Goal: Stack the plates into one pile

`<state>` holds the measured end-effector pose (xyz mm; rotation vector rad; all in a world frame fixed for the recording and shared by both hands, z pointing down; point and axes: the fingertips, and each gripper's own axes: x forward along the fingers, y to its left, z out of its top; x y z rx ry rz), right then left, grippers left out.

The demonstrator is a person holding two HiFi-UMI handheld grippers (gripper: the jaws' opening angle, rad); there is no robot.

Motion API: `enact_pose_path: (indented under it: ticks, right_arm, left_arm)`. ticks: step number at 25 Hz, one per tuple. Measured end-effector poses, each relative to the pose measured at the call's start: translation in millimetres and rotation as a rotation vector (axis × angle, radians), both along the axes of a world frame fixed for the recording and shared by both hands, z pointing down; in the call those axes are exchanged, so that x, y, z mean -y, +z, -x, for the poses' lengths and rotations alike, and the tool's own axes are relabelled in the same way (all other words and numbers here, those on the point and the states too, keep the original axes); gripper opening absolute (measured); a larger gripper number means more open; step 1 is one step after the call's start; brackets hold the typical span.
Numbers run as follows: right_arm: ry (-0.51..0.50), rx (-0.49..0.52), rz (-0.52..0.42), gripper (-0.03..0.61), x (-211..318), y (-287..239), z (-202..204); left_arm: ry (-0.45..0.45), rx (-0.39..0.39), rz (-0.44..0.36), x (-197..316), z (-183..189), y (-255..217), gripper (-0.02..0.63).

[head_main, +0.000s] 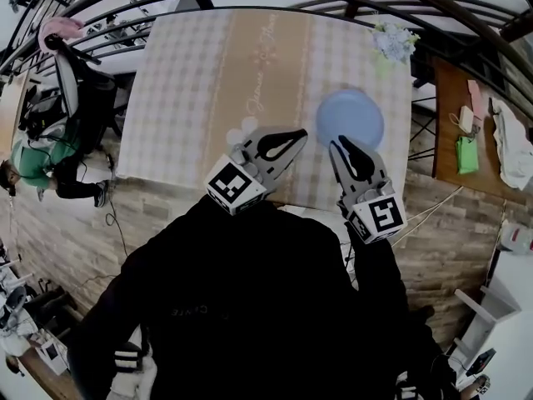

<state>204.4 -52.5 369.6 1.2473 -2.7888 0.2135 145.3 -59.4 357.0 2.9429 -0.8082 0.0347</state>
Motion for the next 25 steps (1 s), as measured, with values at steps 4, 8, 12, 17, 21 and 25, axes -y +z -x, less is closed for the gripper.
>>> enact_pose_path:
  ticks: [4, 8, 12, 17, 21, 25]
  right_arm:
    - [0.005, 0.018, -0.04, 0.007, -0.3, -16.9, 3.4]
    - [-0.01, 0.025, -0.062, 0.006, -2.7, -27.3, 8.0]
    - [-0.018, 0.024, -0.069, 0.006, -4.2, -30.6, 11.4]
    - [-0.015, 0.022, -0.068, 0.006, -6.1, -29.1, 12.0]
    - [-0.015, 0.016, -0.064, 0.006, -6.8, -28.7, 12.0]
    - [-0.019, 0.009, -0.055, 0.005, -7.3, -26.3, 9.9]
  left_arm:
    - [0.004, -0.009, -0.015, -2.0, -1.7, -19.2, 0.021]
    - [0.009, -0.025, -0.033, -4.4, -4.3, -31.3, 0.021]
    - [0.019, -0.023, -0.032, -8.1, -8.2, -32.7, 0.021]
    - [0.025, -0.019, -0.03, -12.9, -9.8, -27.3, 0.021]
    - [0.025, -0.007, -0.024, -11.5, -9.1, -24.3, 0.021]
    - [0.026, 0.003, -0.03, -8.9, -8.4, -23.9, 0.021]
